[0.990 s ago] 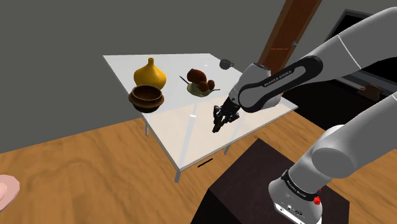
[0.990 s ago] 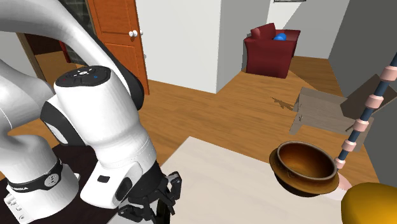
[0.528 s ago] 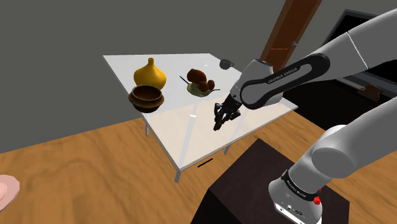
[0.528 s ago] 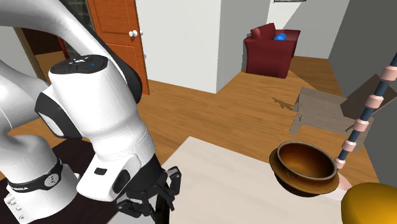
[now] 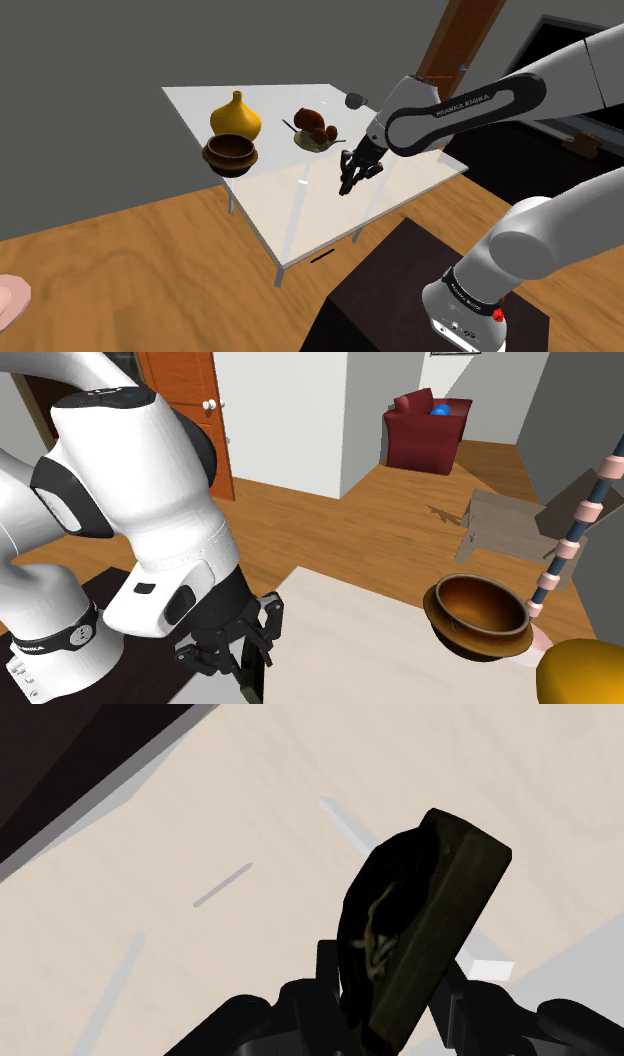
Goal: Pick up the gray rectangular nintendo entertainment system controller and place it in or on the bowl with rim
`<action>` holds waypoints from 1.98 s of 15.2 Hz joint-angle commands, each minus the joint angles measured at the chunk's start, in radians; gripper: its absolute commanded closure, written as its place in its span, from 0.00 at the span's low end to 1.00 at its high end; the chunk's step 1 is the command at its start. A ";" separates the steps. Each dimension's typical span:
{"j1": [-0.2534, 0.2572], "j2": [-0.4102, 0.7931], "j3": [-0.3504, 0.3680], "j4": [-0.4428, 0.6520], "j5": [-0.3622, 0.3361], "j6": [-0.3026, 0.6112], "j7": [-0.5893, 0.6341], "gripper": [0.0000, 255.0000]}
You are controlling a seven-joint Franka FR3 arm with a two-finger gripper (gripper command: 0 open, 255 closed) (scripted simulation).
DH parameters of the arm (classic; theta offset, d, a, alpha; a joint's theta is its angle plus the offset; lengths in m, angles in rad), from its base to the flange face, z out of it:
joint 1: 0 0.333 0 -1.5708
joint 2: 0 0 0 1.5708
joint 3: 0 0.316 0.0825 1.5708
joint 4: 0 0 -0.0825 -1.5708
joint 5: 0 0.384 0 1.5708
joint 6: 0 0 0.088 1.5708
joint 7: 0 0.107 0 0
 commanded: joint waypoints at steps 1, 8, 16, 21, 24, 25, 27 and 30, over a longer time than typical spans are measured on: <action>-0.003 -0.026 -0.002 0.011 -0.005 -0.037 0.004 1.00; -0.010 -0.100 -0.007 0.058 -0.021 -0.159 0.018 1.00; -0.017 -0.162 -0.014 0.127 -0.037 -0.289 0.031 1.00; -0.020 -0.187 -0.019 0.167 -0.044 -0.354 0.037 1.00; -0.014 -0.076 0.028 0.256 -0.047 -0.326 0.091 1.00; -0.014 -0.040 0.043 0.288 -0.051 -0.319 0.109 1.00; -0.014 0.033 0.072 0.353 -0.064 -0.309 0.148 1.00; -0.015 0.141 0.113 0.458 -0.095 -0.301 0.210 1.00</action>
